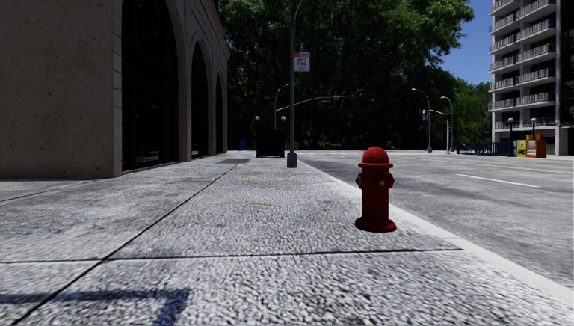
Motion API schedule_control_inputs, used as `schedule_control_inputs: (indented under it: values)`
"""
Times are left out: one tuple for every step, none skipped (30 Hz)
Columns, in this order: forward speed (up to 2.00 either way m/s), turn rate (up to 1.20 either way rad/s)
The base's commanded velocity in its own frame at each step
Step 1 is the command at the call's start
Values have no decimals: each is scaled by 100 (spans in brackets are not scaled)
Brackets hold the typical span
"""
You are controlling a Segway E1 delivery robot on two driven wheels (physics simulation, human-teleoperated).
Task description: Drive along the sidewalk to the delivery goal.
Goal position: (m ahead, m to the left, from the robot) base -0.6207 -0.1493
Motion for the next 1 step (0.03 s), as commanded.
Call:
schedule_control_inputs:
  values:
    - [0,0]
